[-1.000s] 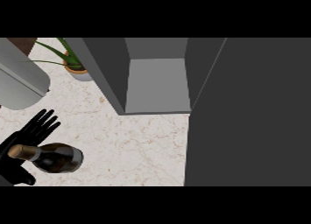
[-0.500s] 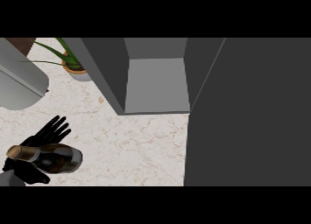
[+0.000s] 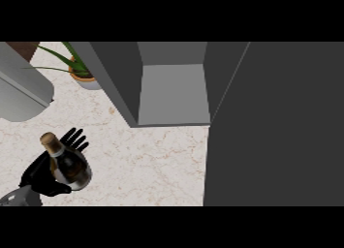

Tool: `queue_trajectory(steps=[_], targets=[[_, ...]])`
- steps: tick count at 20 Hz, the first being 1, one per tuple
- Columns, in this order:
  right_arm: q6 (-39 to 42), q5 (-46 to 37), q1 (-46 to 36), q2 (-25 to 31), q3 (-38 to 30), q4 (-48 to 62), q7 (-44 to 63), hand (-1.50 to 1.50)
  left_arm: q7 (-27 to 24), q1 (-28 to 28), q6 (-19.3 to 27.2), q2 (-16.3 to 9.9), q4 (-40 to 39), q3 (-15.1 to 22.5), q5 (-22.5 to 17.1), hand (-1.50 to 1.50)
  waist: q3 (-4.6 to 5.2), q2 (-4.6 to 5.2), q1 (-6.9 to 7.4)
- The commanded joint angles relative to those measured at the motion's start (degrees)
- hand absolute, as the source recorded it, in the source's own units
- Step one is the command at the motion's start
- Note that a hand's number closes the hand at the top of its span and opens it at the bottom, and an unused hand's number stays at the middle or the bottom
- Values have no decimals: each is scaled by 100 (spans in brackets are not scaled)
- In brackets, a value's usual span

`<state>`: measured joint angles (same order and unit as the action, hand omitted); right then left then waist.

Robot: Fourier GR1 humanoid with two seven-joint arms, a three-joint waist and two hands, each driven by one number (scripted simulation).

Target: Pick up the wine, place it into the cabinet and close the cabinet

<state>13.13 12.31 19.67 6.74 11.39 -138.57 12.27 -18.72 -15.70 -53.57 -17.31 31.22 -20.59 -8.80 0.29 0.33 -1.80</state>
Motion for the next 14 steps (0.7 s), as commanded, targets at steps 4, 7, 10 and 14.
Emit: queue_trajectory(steps=[4,7,10,14], targets=[[-13,245,164,-87,113,-372,87,-150,-672,-173,-1073,64,-324,196,17,150,-1,-1,-13],[-113,326,13,-87,80,-488,287,-150,-357,-353,-1219,241,-497,186,-219,150,6,12,-23],[-57,283,129,-58,74,-498,232,-150,-185,-370,-1500,250,-428,296,-284,150,-2,-10,2],[-80,-33,306,-122,138,-380,22,-150,-1006,87,-980,309,621,567,147,150,-3,-53,80]])
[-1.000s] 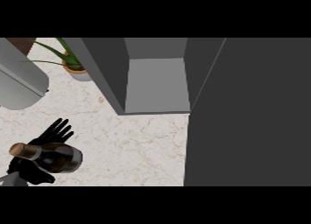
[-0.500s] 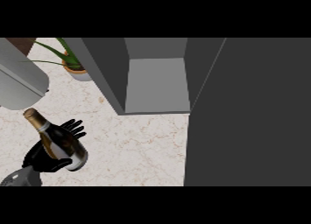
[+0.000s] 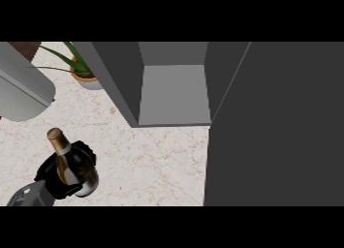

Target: Pick up the wine, place it into the cabinet and close the cabinet

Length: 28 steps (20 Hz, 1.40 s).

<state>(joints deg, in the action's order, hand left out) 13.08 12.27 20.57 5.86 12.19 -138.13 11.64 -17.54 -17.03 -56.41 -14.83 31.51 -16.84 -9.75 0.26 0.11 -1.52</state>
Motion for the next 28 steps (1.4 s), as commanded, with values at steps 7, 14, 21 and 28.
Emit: queue_trajectory(steps=[7,14,21,28], targets=[[-165,170,55,75,-120,-581,321,-150,-2124,706,2978,684,1394,-285,689,150,-13,-33,172],[-124,331,123,111,-172,-742,337,-150,-2505,785,4561,1086,1968,234,1599,150,-27,-25,112],[-255,81,67,58,27,-841,650,-150,-1305,823,5245,1473,2955,822,1528,150,-27,-27,139],[-8,23,752,15,87,-847,187,-150,-141,416,6070,1481,3469,1677,1356,150,-28,-30,84]])
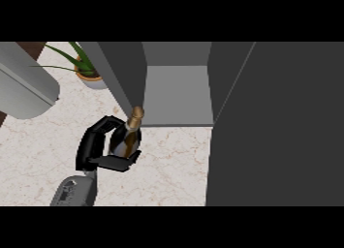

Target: Pick up the wine, place it into the cabinet and close the cabinet

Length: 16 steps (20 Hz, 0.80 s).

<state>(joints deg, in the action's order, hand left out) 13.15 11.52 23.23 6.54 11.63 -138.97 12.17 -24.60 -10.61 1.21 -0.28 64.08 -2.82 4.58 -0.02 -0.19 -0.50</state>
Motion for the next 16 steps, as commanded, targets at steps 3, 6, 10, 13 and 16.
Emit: queue_trajectory(steps=[3,6,10,13,16], targets=[[200,303,574,93,-60,-750,-34,-150,607,-353,742,27,112,607,-4,150,1,7,-25],[113,389,330,55,-101,-651,124,-150,1240,-871,1009,28,126,826,98,150,1,9,-25],[19,542,149,9,-185,-595,253,-150,1393,-1129,1644,23,-56,1395,451,150,2,18,-68],[398,809,593,209,-494,-618,-83,-150,1360,-1141,1897,19,-243,1544,341,150,1,17,-130],[332,586,279,126,-375,-383,-75,-150,1648,-1581,1884,15,-221,1581,126,150,3,35,-162]])
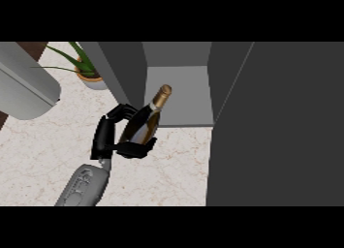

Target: Pick up the wine, place it into the cabinet and close the cabinet

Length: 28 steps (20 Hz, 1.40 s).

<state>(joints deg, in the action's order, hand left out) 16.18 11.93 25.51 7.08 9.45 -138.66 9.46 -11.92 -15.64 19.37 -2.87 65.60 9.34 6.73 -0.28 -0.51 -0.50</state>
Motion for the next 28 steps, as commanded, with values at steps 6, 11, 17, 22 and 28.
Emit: queue_trajectory(steps=[6,11,17,22,28], targets=[[52,575,-27,27,-161,-426,160,-150,721,-1112,630,268,-346,782,-338,150,29,74,-259],[93,434,-121,-32,-111,-226,31,-150,1148,-1453,922,265,-584,759,-163,150,27,105,-332],[282,533,118,-29,-86,-332,-180,-150,1273,-1382,1206,2,-881,801,320,150,24,111,-460],[359,519,78,-49,18,-139,-220,-150,1391,-1317,1423,77,-1049,865,469,150,28,144,-497],[399,580,21,-22,82,-194,-130,-150,1589,-1159,1700,152,-1099,872,535,150,32,172,-569]])
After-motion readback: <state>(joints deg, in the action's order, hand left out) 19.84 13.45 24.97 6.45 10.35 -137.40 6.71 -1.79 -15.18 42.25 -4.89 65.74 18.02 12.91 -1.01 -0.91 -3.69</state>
